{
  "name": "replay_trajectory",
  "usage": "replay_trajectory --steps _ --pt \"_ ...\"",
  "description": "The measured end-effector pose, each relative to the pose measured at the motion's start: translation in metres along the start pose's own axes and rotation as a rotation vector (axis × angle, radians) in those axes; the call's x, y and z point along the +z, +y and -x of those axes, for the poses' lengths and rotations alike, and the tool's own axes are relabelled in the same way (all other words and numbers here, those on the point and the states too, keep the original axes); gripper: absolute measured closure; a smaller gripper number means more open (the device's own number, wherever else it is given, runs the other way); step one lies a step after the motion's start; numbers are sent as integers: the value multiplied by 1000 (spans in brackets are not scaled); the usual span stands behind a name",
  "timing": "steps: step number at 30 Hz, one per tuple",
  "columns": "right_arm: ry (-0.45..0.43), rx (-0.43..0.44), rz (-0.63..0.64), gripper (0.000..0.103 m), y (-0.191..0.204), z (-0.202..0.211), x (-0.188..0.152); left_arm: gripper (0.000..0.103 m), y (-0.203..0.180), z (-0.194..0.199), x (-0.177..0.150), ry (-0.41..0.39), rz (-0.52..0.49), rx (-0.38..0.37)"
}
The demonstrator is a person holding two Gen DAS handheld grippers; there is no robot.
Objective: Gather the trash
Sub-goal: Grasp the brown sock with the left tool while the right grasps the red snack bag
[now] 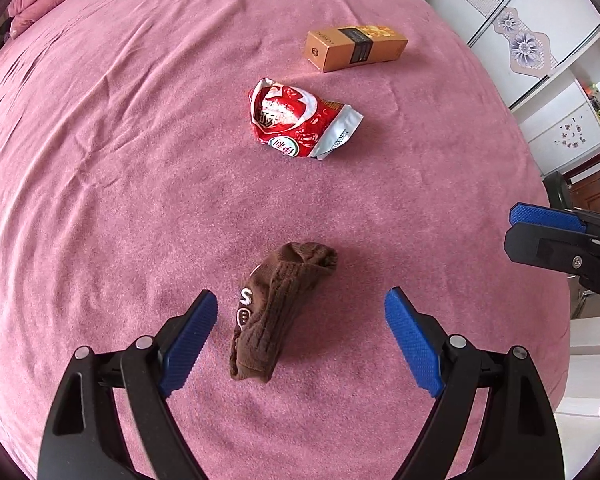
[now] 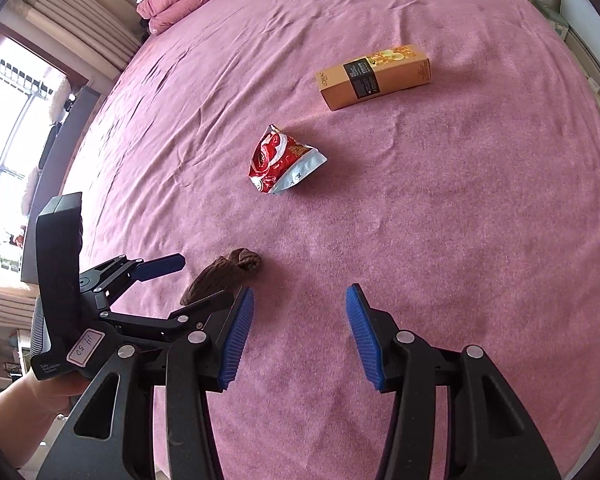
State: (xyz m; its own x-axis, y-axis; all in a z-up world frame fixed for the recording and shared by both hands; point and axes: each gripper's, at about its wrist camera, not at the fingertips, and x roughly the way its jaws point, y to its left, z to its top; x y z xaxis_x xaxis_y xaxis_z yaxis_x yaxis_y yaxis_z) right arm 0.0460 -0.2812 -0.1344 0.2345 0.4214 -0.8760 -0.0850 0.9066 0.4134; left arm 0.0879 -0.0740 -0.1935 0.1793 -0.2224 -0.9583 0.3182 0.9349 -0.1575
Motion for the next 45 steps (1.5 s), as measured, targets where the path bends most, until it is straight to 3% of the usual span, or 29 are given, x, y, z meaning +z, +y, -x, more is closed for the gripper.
replay_trajectory --steps 3,11,15,21,28,31,36,39,45 --pt "12 -2 18 55 1 -10 8 18 6 -12 2 10 -7 2" --pt "41 -11 78 55 6 -30 31 50 16 -35 9 46 23 -28" --pt "57 -14 107 55 7 -40 44 85 19 -36 18 51 18 -42" --pt "85 -28 179 55 12 -62 71 87 43 -22 42 -8 103 -87" --pt "91 -49 273 54 22 -84 105 87 69 -20 68 -54 172 -81" --pt "90 -75 332 38 32 -93 113 87 74 -20 73 -57 186 -77" --pt "123 -116 398 37 43 -116 117 87 75 -24 73 -56 196 -79" --pt "143 -133 413 42 45 -129 114 87 76 -25 72 -52 197 -78" --pt "127 -128 405 63 45 -123 107 87 80 -26 70 -54 226 -88"
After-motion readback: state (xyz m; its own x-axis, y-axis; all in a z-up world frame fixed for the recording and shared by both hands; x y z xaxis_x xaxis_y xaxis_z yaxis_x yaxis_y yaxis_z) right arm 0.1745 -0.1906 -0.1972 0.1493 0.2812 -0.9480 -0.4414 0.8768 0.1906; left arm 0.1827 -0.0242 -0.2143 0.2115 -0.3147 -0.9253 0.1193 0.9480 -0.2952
